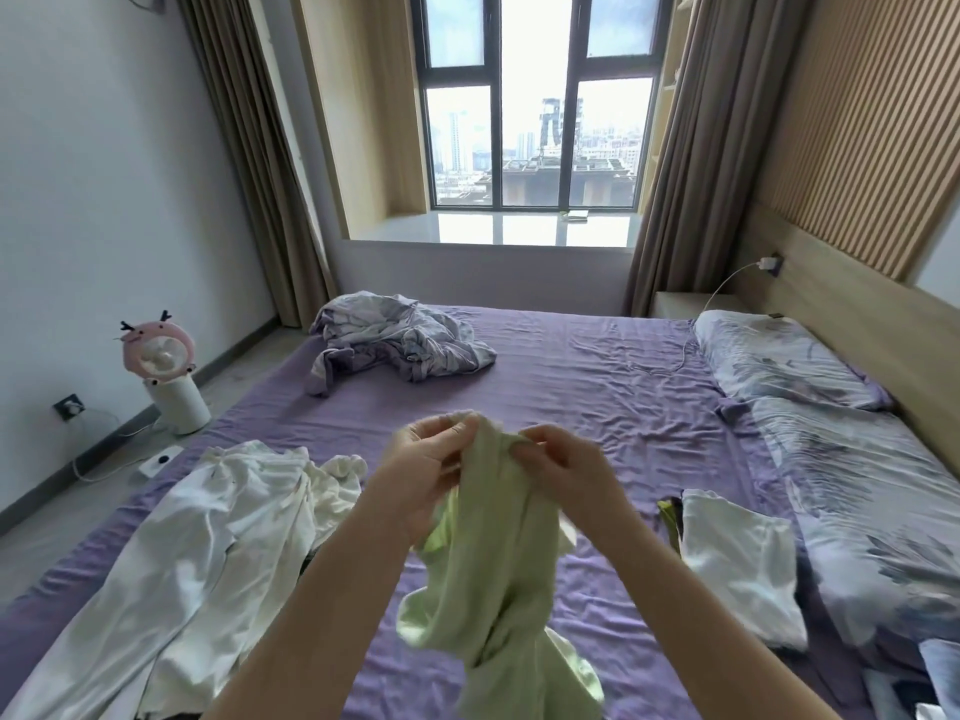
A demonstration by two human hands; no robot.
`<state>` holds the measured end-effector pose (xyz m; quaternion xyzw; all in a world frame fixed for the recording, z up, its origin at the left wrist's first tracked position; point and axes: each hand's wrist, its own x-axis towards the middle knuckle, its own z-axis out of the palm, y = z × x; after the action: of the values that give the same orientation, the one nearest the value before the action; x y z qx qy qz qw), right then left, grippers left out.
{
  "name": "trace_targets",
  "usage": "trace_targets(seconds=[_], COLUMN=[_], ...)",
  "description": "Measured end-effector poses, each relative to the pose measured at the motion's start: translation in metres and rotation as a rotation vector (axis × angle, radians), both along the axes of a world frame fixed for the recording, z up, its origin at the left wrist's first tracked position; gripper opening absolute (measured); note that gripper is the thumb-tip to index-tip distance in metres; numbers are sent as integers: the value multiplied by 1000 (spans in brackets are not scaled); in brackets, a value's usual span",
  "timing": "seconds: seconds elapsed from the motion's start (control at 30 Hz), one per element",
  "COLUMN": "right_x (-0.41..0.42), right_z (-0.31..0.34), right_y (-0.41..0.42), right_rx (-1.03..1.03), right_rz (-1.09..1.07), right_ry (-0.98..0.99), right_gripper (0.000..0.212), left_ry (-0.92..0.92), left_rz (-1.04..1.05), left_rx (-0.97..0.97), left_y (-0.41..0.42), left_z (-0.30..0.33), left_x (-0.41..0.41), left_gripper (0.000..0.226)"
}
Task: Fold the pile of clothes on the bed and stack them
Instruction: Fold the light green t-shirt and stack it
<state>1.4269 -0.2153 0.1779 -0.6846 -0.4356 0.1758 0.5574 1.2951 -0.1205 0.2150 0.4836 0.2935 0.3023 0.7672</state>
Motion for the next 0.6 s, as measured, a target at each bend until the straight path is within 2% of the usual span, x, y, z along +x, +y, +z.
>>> trace_targets(seconds=[0.07, 0.1, 0.23, 0.3, 0.37, 0.47, 0.53, 0.6], right_x=[17, 24, 37, 38, 33, 10, -8, -12], right_z=[12, 20, 46, 45, 33, -7, -42, -67], right_y=[-1, 0, 15, 18, 10, -15, -27, -31], right_rx=[120, 173, 223, 182, 216, 272, 100, -40], right_rz=[-47, -32, -37, -126, -222, -153, -60, -57], right_ry=[180, 259, 220, 101, 7, 45, 47, -3], right_gripper=[23, 21, 18, 15, 15, 22, 38, 28], left_ry=[87, 89, 176, 181, 80, -130, -226, -307], left_rz=[136, 121, -107, -66, 9, 61, 80, 114], left_rx=[347, 451, 531, 473, 271, 13, -50, -58], left_y=[13, 17, 16, 13, 15, 21, 22, 24], left_z=[6, 10, 27, 39, 51, 71, 86, 100], left_x=[-7, -9, 5, 21, 34, 47, 52, 54], left_gripper=[5, 7, 5, 5, 9, 11, 15, 17])
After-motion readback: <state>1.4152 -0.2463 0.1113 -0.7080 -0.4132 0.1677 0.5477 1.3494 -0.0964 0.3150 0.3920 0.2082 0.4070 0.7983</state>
